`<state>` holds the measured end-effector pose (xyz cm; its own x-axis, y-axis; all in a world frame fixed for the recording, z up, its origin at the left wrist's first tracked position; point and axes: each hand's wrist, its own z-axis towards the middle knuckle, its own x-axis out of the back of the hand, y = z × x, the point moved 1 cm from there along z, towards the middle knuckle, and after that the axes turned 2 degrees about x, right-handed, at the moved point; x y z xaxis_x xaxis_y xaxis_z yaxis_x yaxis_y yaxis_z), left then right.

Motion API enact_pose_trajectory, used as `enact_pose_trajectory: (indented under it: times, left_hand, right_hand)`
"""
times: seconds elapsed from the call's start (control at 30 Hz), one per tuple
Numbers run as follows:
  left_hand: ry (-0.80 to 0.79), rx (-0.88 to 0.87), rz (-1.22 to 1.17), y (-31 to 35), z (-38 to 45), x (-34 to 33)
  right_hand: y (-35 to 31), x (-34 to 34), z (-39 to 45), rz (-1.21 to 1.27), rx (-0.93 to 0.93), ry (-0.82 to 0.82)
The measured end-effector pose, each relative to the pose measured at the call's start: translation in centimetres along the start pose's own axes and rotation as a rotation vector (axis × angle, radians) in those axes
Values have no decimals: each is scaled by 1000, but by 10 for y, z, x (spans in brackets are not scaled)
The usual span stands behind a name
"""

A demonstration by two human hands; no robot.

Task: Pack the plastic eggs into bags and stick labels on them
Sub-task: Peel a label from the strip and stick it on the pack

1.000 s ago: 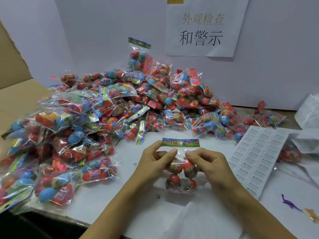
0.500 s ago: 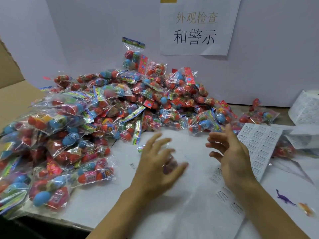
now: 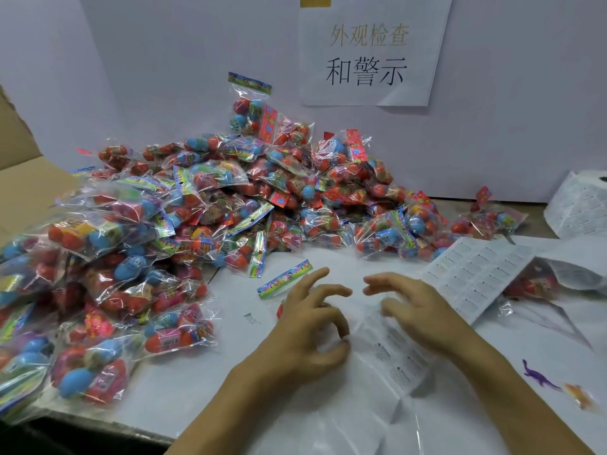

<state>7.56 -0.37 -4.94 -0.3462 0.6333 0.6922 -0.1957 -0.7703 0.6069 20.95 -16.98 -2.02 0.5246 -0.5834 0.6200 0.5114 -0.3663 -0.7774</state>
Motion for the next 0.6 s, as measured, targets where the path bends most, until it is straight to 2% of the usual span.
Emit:
enact_pose_trajectory:
  times: [0.07, 0.13, 0.2, 0.3, 0.4, 0.5, 0.6]
  left_hand:
    - [102, -79, 19, 0, 0, 1]
    - [195, -200, 93, 5, 0, 0]
    - [175, -205, 11, 8, 2, -1]
    - [118, -16, -331, 8, 1, -1]
    - [-36, 266, -773, 9, 1, 1]
    - [-74, 284, -725, 10, 2, -1]
    - [-102, 328, -708, 11, 3, -3]
  right_hand:
    - [0, -3, -2, -64, 48, -14]
    - [-1, -3, -3, -27, 90, 49]
    - [-3, -1, -3, 52, 130, 150]
    - [-6, 2, -6, 149, 217, 273]
    - [-9, 0, -8, 177, 276, 286]
    - [-10, -5, -9, 79, 325, 283]
    - [-13, -7, -10, -42, 423, 385]
